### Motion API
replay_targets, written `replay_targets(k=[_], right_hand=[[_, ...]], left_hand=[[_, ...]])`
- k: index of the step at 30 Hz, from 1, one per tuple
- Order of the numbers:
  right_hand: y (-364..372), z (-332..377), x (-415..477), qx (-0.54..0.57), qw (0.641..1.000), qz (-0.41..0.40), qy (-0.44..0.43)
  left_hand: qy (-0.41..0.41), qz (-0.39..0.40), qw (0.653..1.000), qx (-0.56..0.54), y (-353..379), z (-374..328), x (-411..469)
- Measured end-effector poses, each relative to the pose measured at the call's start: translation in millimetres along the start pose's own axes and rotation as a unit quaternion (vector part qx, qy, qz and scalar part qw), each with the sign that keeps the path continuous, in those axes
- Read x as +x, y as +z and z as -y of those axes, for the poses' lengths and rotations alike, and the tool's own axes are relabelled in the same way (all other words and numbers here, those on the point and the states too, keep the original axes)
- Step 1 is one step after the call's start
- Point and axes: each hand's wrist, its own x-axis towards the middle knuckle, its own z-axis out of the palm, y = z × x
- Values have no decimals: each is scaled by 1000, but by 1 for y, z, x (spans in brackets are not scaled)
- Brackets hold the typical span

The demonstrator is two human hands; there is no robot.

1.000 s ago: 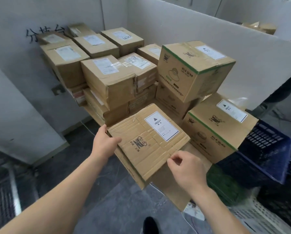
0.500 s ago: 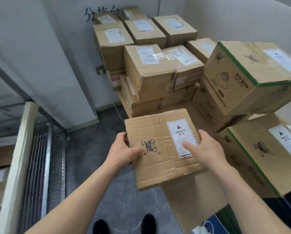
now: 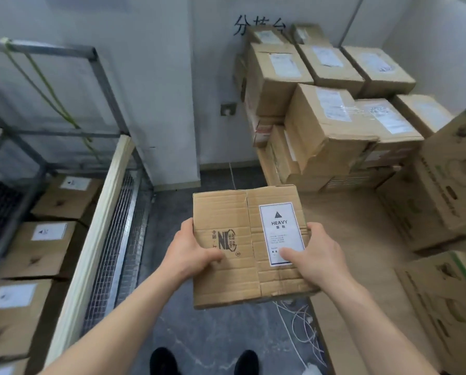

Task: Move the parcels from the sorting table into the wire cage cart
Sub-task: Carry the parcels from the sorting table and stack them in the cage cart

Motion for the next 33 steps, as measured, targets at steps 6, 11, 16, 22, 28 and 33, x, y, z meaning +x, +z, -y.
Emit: replay_targets(k=[6, 11, 16, 22, 28, 33], right_hand=[[45, 100, -19, -9, 996, 19, -81], [89, 193, -39, -18, 983, 54, -175], [137, 279, -56, -42, 958, 102, -266], [199, 364, -70, -94, 912, 167, -363], [277, 430, -79, -140, 845, 263, -445], [349, 468, -93, -207, 770, 332, -504]], left_hand=[[-20, -61, 997, -36, -96, 52, -10], [-43, -138, 987, -67, -181, 99, -28], [-91, -216, 966, -112, -245, 157, -51], [-156, -304, 918, -202, -282, 217, -79], [-263, -394, 847, -239, -296, 274, -99], [-352, -452, 772, -276, -293, 312, -112]])
